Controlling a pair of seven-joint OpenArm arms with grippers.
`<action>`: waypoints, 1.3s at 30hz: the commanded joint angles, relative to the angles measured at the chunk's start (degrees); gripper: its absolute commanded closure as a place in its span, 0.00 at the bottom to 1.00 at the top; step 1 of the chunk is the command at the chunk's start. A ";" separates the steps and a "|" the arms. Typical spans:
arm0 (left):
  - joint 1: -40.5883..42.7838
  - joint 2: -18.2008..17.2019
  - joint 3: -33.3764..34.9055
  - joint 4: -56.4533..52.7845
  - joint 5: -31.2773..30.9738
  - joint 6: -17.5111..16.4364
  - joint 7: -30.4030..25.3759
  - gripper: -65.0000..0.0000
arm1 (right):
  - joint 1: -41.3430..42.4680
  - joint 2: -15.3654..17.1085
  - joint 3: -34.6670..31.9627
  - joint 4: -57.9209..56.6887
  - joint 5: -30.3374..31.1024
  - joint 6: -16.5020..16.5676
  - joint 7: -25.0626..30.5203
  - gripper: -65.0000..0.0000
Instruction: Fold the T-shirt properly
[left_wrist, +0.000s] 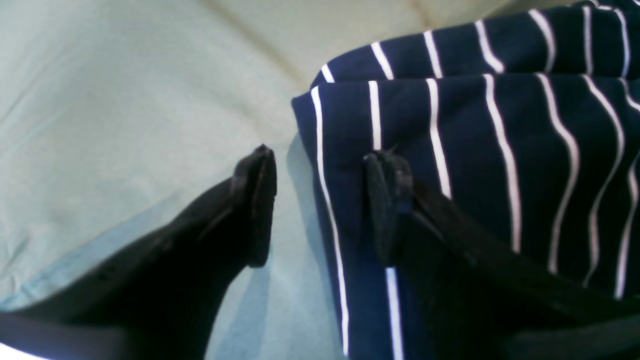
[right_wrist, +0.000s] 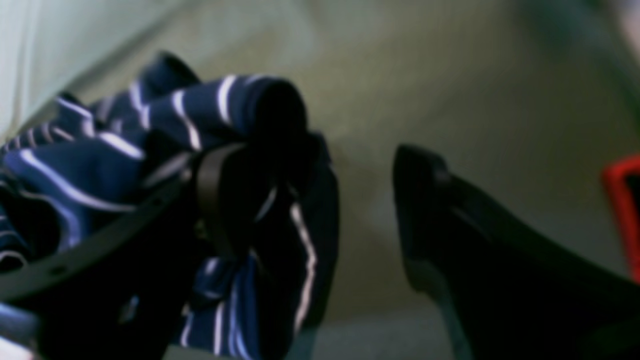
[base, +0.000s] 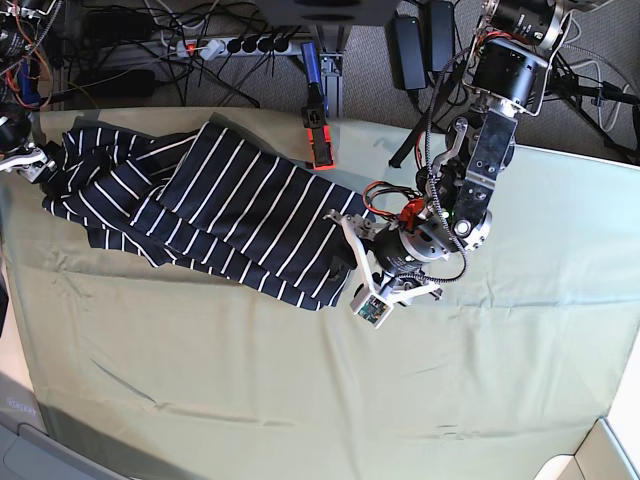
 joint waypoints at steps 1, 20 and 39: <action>-1.07 0.13 -0.09 1.05 -0.57 0.26 -1.07 0.50 | 0.31 1.33 0.37 0.44 1.55 2.36 1.09 0.34; -1.07 0.15 -0.09 1.05 -1.05 0.24 -1.53 0.50 | 0.61 -0.92 0.37 2.23 6.25 2.84 -1.11 0.34; -1.09 0.13 -0.09 1.05 -1.01 0.24 -1.36 0.50 | 0.63 -3.26 -7.10 2.23 6.91 3.02 -1.22 0.34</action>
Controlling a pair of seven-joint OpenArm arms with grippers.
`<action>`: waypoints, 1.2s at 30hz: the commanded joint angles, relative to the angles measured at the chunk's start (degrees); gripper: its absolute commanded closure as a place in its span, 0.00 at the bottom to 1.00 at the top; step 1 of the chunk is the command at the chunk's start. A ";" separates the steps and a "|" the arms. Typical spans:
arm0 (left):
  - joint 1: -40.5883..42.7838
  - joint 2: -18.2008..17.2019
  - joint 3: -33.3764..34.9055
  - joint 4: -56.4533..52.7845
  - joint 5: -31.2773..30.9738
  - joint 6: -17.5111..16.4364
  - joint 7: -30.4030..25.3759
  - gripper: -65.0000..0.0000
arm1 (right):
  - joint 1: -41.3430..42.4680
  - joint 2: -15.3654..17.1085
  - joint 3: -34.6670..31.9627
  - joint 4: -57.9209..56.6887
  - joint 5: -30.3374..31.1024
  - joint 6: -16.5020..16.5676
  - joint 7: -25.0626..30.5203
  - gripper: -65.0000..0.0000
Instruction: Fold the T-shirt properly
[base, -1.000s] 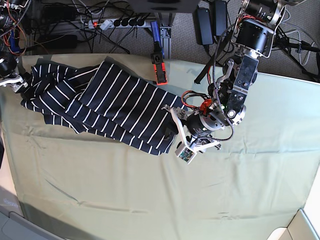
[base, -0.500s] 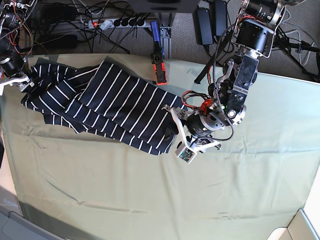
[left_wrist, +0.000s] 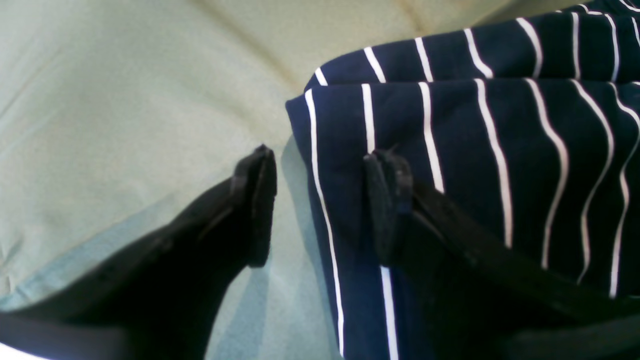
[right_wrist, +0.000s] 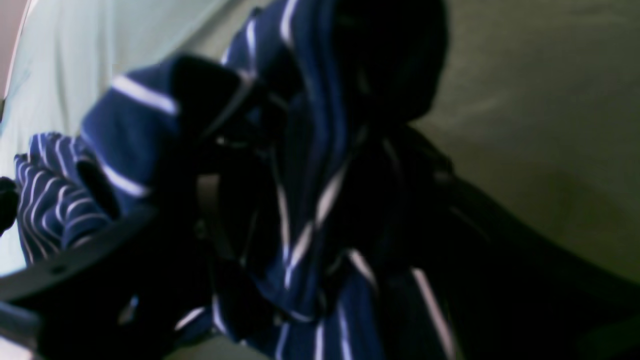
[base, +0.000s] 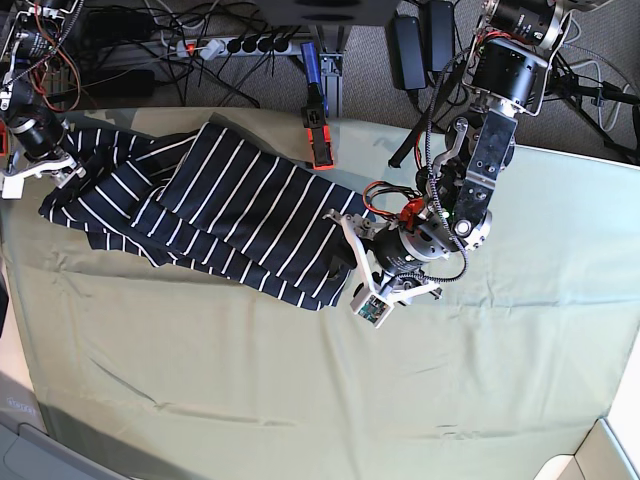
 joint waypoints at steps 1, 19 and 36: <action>-1.09 0.15 -0.09 1.05 -0.52 0.24 -1.31 0.50 | 0.13 0.72 -0.52 0.59 0.50 2.91 -0.92 0.34; -0.94 0.13 -0.09 7.06 -6.88 0.15 0.63 0.50 | 2.64 0.79 -0.11 0.59 -4.96 2.89 3.15 1.00; 7.72 -3.15 -1.05 7.43 -5.86 0.00 -0.37 0.50 | 3.74 9.16 6.43 1.36 0.68 2.91 -0.55 1.00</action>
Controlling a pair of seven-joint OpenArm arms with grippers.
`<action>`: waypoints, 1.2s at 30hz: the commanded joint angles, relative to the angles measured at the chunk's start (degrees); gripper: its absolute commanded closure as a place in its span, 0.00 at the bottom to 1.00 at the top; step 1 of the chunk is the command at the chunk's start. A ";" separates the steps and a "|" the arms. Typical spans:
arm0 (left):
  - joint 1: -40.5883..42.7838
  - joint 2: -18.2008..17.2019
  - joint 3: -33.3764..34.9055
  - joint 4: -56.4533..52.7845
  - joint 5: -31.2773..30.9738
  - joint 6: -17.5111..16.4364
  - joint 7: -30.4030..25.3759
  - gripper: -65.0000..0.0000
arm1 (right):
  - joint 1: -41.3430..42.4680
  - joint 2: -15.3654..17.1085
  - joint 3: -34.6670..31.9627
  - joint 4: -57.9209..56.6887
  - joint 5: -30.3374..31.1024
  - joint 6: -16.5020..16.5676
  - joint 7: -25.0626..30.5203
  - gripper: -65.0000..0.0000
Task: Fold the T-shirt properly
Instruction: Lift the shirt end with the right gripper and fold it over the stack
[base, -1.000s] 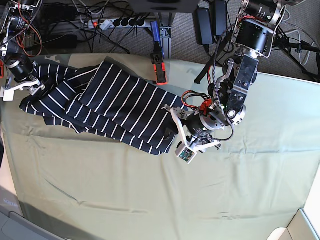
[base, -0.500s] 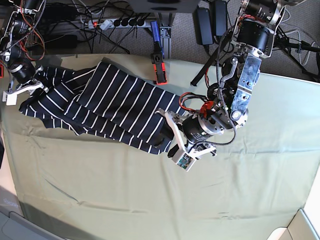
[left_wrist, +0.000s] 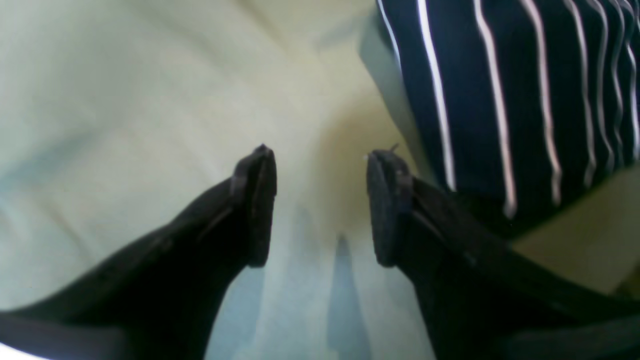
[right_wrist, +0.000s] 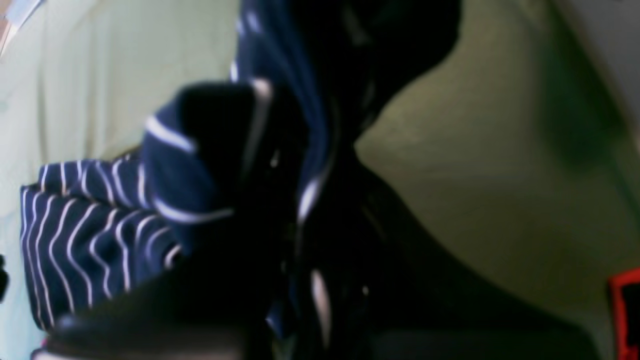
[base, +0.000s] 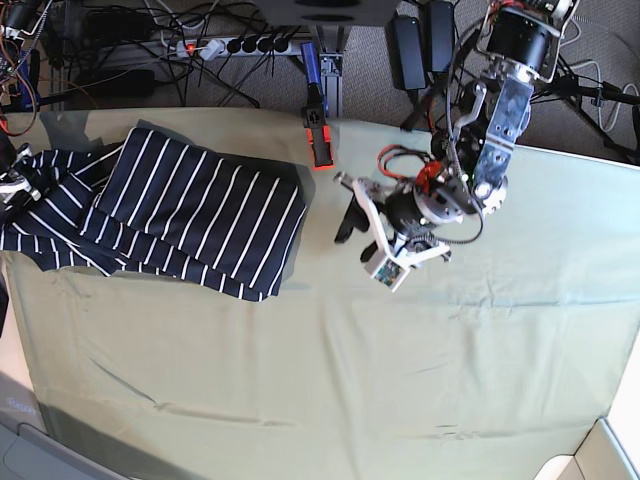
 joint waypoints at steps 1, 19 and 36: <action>-0.13 0.13 -0.13 0.85 -0.50 0.00 -2.01 0.50 | 0.46 1.49 0.63 1.62 1.49 2.84 0.90 1.00; 4.61 6.73 -0.13 -4.52 -0.26 -0.09 -5.33 0.50 | 0.46 -9.25 -5.33 21.20 0.09 2.84 0.74 1.00; 4.48 9.64 -0.13 -7.23 -0.04 -0.20 -5.70 0.50 | 4.13 -19.63 -29.64 23.45 -13.35 2.84 3.93 1.00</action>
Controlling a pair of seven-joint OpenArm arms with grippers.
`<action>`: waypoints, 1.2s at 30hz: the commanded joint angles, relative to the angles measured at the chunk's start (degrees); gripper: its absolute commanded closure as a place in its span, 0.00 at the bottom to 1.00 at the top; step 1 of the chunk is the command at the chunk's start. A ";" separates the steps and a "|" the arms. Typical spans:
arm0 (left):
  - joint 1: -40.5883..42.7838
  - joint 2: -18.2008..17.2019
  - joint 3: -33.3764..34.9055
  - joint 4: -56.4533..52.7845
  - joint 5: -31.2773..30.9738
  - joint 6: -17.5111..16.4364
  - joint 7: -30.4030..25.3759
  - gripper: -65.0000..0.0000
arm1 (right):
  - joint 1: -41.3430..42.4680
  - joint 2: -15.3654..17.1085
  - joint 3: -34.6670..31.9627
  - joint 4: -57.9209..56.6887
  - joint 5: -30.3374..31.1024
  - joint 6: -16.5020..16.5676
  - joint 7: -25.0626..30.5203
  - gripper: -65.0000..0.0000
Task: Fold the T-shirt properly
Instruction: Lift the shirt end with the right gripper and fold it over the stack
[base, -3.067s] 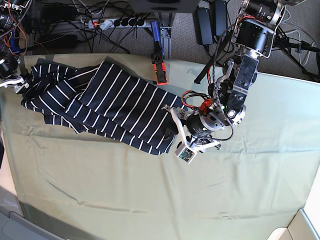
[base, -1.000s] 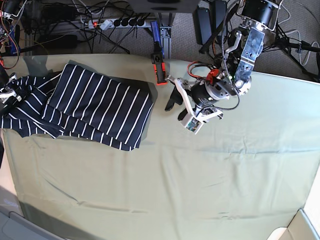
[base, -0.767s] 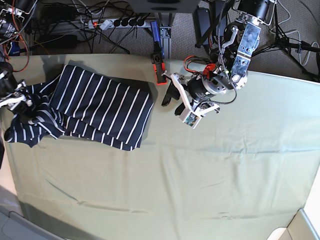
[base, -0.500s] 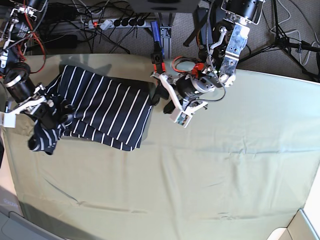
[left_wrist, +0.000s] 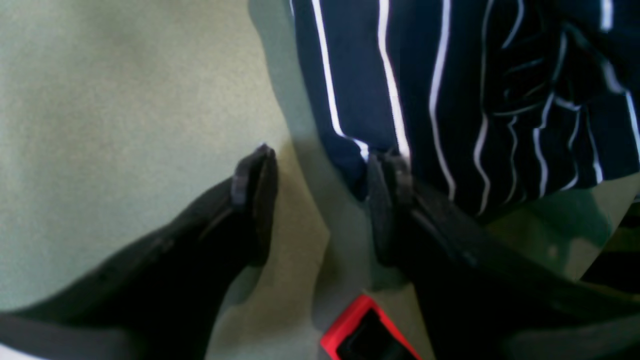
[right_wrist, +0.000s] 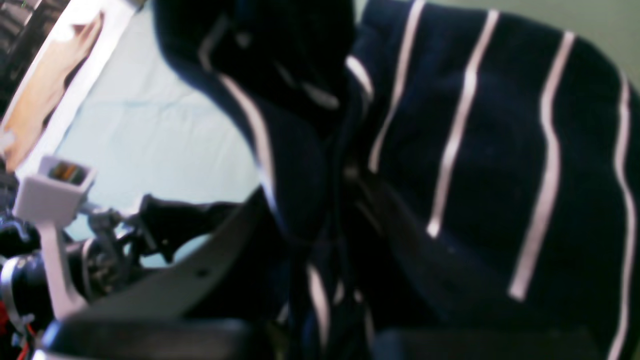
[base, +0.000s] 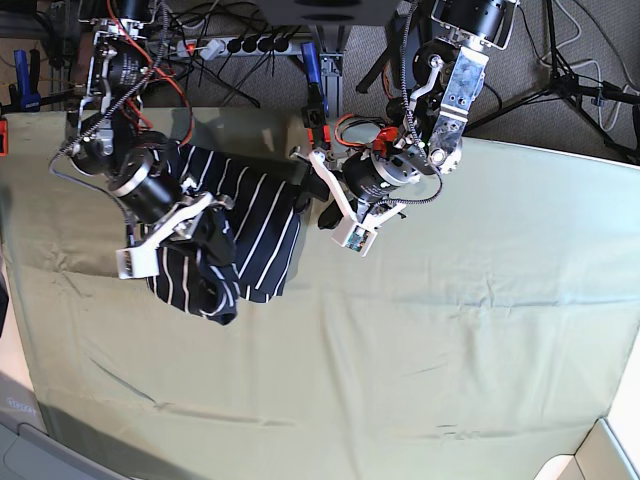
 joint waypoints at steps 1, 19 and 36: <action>-0.26 0.31 0.11 0.44 -0.13 -0.20 0.94 0.50 | 0.72 0.11 -1.11 0.87 0.33 2.82 1.51 1.00; -0.31 0.28 -0.85 1.49 3.96 -0.17 1.49 0.50 | 1.07 0.17 -5.35 0.46 -1.07 2.84 4.46 0.37; -0.24 -3.82 -13.46 7.06 -0.85 -0.20 3.61 0.50 | 6.73 0.17 -2.97 0.50 -0.76 2.86 2.56 0.37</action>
